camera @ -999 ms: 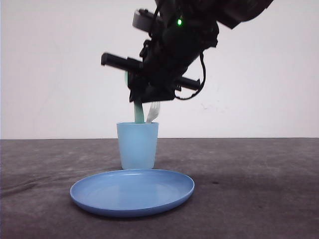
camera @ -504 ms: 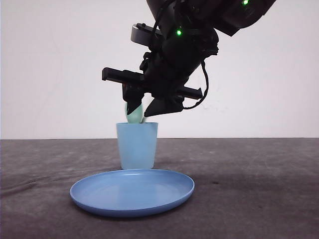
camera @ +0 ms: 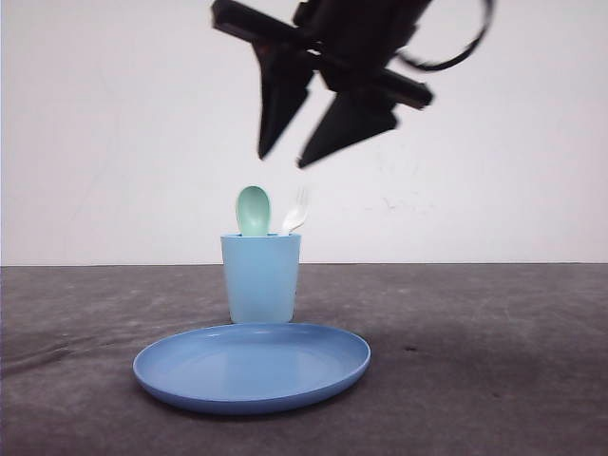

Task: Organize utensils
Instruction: 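Open the right gripper around the cup rim and close on the cup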

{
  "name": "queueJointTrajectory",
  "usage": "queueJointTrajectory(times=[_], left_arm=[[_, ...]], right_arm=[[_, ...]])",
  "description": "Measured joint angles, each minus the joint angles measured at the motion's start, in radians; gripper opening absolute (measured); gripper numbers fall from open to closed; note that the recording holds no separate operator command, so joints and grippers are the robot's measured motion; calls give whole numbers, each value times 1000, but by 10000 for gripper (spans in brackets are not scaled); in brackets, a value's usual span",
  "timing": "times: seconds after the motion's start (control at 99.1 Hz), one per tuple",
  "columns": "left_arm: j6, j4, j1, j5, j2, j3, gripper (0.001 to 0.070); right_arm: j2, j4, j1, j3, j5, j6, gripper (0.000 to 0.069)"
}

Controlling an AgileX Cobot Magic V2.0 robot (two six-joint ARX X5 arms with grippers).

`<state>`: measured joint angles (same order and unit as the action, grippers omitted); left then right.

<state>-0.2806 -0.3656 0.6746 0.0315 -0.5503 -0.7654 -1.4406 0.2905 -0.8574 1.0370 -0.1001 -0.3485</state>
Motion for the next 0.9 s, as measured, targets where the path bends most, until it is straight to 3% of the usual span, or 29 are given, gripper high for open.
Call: queueJointTrajectory(times=[0.151,0.212,0.898], left_arm=[[0,2,0,0,0,0,199],[0,2,0,0,0,0,199],[-1,2,0,0,0,0,199]], right_arm=[[16,152,0,0,45,-37,601],[16,188,1,0,48,-50,682],[-212,-20,72,8,49,-75,680]])
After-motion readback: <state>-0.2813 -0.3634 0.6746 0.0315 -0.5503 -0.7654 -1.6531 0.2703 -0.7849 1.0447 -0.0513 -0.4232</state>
